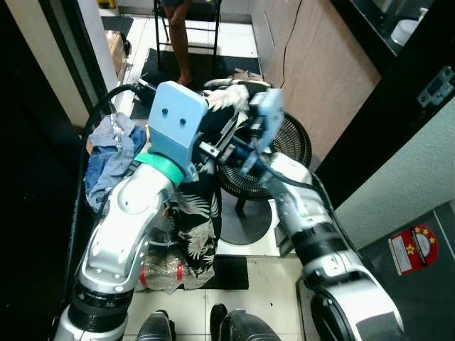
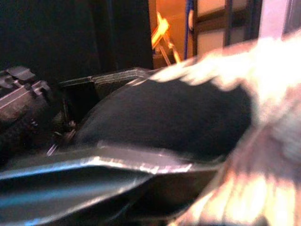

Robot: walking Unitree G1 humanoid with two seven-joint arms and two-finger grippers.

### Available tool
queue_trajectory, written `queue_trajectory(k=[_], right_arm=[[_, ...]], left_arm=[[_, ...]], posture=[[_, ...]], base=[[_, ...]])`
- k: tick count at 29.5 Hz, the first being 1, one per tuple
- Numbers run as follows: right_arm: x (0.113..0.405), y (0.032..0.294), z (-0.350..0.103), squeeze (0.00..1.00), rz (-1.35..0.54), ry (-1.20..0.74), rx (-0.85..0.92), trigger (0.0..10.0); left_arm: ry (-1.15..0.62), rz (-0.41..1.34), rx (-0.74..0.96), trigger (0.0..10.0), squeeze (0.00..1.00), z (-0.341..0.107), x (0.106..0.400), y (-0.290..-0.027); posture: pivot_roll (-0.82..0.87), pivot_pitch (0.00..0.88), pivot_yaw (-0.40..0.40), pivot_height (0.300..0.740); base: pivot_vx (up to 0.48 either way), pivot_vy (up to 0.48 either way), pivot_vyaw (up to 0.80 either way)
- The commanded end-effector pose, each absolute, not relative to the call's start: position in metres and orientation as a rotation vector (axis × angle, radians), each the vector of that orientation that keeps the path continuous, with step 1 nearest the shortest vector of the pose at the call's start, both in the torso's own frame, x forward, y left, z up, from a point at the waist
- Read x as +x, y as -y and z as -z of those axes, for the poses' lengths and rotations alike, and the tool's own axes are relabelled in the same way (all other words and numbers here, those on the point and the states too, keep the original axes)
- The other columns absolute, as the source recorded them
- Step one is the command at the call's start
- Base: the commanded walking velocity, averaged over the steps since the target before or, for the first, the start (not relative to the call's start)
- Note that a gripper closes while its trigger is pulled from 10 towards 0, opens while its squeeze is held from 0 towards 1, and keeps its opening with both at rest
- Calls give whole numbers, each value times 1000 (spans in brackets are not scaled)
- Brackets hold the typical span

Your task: Clothes washing

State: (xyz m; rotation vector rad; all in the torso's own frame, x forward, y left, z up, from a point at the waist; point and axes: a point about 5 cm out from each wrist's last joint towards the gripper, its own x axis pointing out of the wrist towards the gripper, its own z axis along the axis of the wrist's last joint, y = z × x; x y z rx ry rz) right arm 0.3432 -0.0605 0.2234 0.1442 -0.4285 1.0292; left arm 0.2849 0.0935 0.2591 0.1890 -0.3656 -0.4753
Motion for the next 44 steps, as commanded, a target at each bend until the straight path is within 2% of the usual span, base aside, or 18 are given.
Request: queue_trajectory(k=[1, 2, 4, 5, 6, 9, 10, 14, 18, 23, 27, 34, 44], right_arm=[[337, 79, -229, 0, -966, 460, 140, 10000], [337, 79, -229, 0, -966, 460, 140, 10000], [333, 107, -236, 0, -830, 499, 160, 10000], [331, 113, -238, 0, -798, 508, 166, 10000], [333, 126, -245, 0, -707, 539, 189, 10000], [333, 134, -249, 0, -649, 558, 203, 10000], [330, 153, -261, 0, -520, 603, 246, 10000], [325, 162, -265, 0, -458, 618, 239, 10000], [311, 154, -261, 0, -451, 596, 186, 10000], [312, 137, -272, 0, -477, 626, 198, 10000], [319, 123, -272, 0, -487, 613, 221, 10000], [319, 120, -264, 0, -481, 572, 232, 10000], [323, 118, -268, 0, -473, 583, 239, 10000]], left_arm=[[354, 489, 183, 10000, 1000, -257, 283, -94], [354, 489, 183, 10000, 1000, -257, 283, -94], [336, 494, 193, 10000, 1000, -254, 283, -94], [330, 495, 196, 10000, 906, -253, 283, -94], [323, 496, 192, 10000, 0, -252, 283, -95], [319, 496, 188, 10000, 0, -252, 283, -95], [314, 500, 169, 10000, 0, -252, 283, -97], [311, 487, 131, 10000, 0, -256, 284, -99], [346, 461, 81, 10000, 0, -273, 285, -106], [378, 453, 102, 10000, 0, -283, 287, -108], [353, 364, 124, 10000, 0, -276, 295, -122], [342, 315, 123, 10000, 0, -276, 298, -131], [362, 319, 146, 10000, 0, -281, 300, -129]], posture=[[70, 75, -13, 740], [70, 75, -13, 740], [60, 74, -9, 740], [60, 74, -9, 740], [55, 73, -8, 740], [55, 73, -8, 740], [52, 70, -6, 740], [55, 67, -5, 740], [57, 62, 5, 740], [67, 43, 15, 740], [75, 26, 6, 740], [78, 26, 2, 740], [77, 31, 7, 740]], base=[[0, 0, 0], [0, 0, 0], [0, 0, 0], [0, 0, 0], [0, 0, 0], [0, 0, 0], [0, 0, 0], [0, 0, 0], [0, 0, 0], [0, 0, 0], [0, 0, -544], [0, 0, -726], [0, 0, -766]])
